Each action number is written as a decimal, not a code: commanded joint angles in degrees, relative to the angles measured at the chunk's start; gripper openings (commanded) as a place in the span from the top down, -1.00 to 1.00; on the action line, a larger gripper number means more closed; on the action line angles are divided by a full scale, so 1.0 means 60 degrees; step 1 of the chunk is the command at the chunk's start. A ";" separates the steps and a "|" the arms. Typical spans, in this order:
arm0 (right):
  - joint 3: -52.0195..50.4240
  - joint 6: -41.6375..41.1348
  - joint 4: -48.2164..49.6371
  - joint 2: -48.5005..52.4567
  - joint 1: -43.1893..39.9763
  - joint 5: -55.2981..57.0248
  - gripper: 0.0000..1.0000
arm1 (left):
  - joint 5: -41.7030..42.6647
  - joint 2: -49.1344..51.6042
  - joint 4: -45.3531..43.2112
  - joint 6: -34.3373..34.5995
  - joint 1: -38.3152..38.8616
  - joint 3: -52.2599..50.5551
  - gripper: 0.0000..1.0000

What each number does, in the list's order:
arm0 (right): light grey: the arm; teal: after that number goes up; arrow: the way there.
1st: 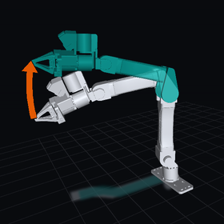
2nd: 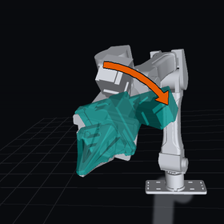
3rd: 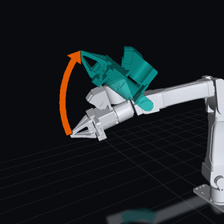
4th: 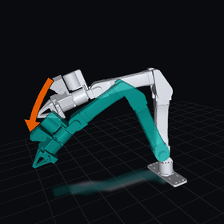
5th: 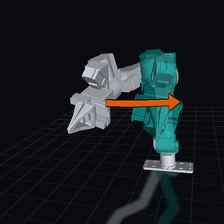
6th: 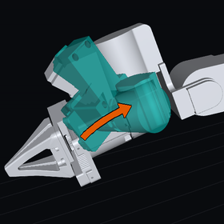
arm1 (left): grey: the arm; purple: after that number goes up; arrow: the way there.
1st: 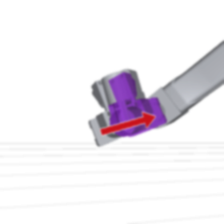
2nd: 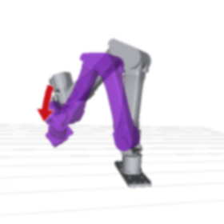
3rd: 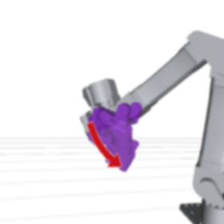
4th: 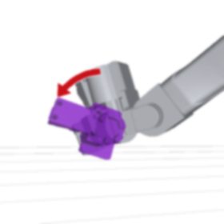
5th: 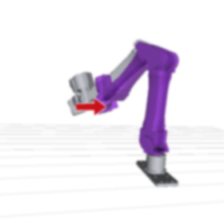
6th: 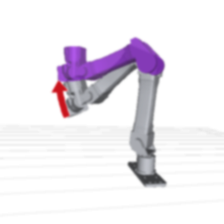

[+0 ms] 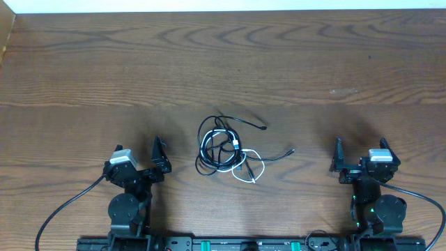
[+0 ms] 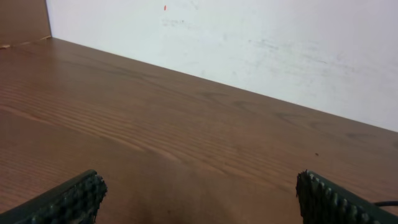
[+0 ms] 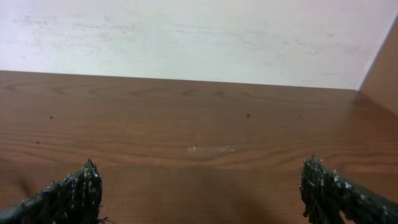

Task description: Untangle cables

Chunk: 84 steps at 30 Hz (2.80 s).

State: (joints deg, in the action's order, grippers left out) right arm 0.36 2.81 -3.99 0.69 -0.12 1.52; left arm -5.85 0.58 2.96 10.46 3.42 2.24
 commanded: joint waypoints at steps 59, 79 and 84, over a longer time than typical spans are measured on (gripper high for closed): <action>-0.0007 0.0113 -0.0036 -0.0051 -0.0080 0.0047 -0.98 | 0.1155 1.1092 0.8470 -0.0849 0.0481 1.1220 -0.96; -0.0007 0.0113 -0.0036 -0.0051 -0.0080 0.0047 -0.98 | 0.1158 1.2098 0.8892 -0.0962 0.0991 1.1107 -0.96; -0.0007 0.0113 -0.0036 -0.0051 -0.0080 0.0047 -0.98 | 0.1151 1.2655 0.8772 -0.1155 0.1541 1.1107 -0.95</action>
State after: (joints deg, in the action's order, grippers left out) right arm 0.36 2.81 -3.97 0.69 -0.12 1.52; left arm 1.19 74.85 55.81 5.45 11.03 68.20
